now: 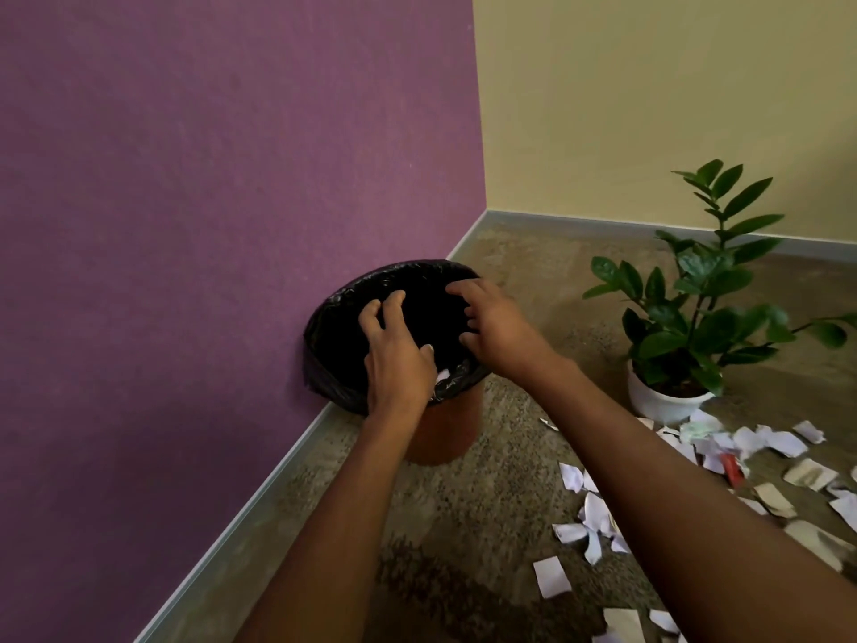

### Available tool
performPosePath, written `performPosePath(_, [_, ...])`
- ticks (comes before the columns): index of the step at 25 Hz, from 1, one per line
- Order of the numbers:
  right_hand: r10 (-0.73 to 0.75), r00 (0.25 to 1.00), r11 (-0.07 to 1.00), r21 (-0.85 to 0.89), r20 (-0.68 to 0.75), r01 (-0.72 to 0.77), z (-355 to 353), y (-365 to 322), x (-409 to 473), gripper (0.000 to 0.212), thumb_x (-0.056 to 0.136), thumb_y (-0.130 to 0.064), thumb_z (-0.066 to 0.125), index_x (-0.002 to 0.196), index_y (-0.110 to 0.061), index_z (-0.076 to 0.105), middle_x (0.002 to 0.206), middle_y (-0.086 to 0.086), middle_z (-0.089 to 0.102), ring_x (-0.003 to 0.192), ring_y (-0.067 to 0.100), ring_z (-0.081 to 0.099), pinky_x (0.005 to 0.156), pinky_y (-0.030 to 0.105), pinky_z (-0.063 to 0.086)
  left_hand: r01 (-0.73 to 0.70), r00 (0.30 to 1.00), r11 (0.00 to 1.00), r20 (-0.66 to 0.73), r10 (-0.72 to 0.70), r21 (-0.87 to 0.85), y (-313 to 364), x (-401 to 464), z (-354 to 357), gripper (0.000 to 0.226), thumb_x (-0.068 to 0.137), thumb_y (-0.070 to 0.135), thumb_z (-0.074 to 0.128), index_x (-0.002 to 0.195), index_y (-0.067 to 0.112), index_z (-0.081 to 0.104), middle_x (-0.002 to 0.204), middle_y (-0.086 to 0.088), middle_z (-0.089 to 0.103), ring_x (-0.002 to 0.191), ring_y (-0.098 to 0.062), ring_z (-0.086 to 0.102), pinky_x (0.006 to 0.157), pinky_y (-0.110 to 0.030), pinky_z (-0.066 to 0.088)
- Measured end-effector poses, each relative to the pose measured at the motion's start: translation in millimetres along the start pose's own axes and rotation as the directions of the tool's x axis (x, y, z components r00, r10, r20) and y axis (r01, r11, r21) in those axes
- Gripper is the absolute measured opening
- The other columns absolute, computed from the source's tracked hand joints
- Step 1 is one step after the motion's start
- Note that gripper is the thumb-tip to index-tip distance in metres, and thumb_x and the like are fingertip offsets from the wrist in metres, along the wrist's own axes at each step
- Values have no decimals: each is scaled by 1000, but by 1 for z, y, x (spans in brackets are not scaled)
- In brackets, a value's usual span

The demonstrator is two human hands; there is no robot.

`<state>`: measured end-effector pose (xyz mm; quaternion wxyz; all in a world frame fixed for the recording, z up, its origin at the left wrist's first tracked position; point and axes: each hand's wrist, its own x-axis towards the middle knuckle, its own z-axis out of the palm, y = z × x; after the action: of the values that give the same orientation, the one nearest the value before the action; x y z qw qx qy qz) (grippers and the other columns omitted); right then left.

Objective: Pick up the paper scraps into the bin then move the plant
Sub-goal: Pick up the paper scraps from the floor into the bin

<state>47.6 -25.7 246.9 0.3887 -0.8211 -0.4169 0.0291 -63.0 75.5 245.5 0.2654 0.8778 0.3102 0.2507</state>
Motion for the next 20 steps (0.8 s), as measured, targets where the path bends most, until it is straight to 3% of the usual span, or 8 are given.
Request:
performPosePath(3, [-4,999,999,35,-45,5,-9,3,-5,68,74,6,63,137,-13,47,136,8,46,113,25,55,98,42,49,-40,999,999,13,40,-5,8,-4,3,77,84,10,72,146,29,29,153,-2,19,94,-28,67,87,-45,56])
performPosePath(6, [-5,995,999,32,-99,8,-25,9,-13,63,76,6,62,135,-13,49,130,10,50,108,27,58,95,40,51,-143,990,990,0,143,-18,26,-11,10,74,85,12,71,145,27,31,146,-1,26,88,-24,66,82,-39,58])
performPosePath(8, [-2,991,999,37,-135,7,-36,16,-20,59,78,5,61,133,-13,50,129,10,51,109,26,58,92,38,52,-236,972,971,-25,235,-42,40,-20,18,66,86,14,69,141,26,36,136,-1,34,83,-21,65,76,-36,58])
performPosePath(11, [32,981,999,9,-190,-31,-51,38,-33,54,81,3,64,130,-16,53,129,7,54,102,20,62,81,30,54,-375,927,923,-7,376,-90,58,-40,41,45,85,17,68,125,25,47,117,-1,43,84,-24,65,72,-42,56])
performPosePath(14, [103,976,992,-47,-192,-114,-58,70,-53,49,80,0,65,126,-16,55,125,8,55,94,20,63,76,29,50,-426,878,902,210,430,-68,55,-61,77,38,85,22,66,119,22,49,115,-5,47,95,-31,61,77,-45,53])
performPosePath(16, [192,971,972,-111,-143,-209,-52,96,-74,50,78,-3,65,126,-15,56,123,11,56,95,27,62,82,33,50,-416,830,909,410,379,1,37,-81,105,44,85,25,65,125,21,46,122,-8,43,103,-36,58,80,-45,50])
performPosePath(18, [323,946,919,-233,-15,-317,-36,123,-104,56,77,-10,70,129,-16,52,127,13,53,107,32,58,91,36,49,-405,752,913,589,295,60,11,-106,130,54,82,26,66,129,21,42,127,-10,38,104,-40,57,78,-42,49])
performPosePath(20, [470,872,852,-331,135,-407,-13,147,-143,71,72,-17,77,135,-17,45,136,14,45,118,34,54,96,37,46,-389,643,916,740,198,93,-18,-131,151,68,78,31,74,135,20,39,135,-12,33,109,-39,57,84,-41,49])
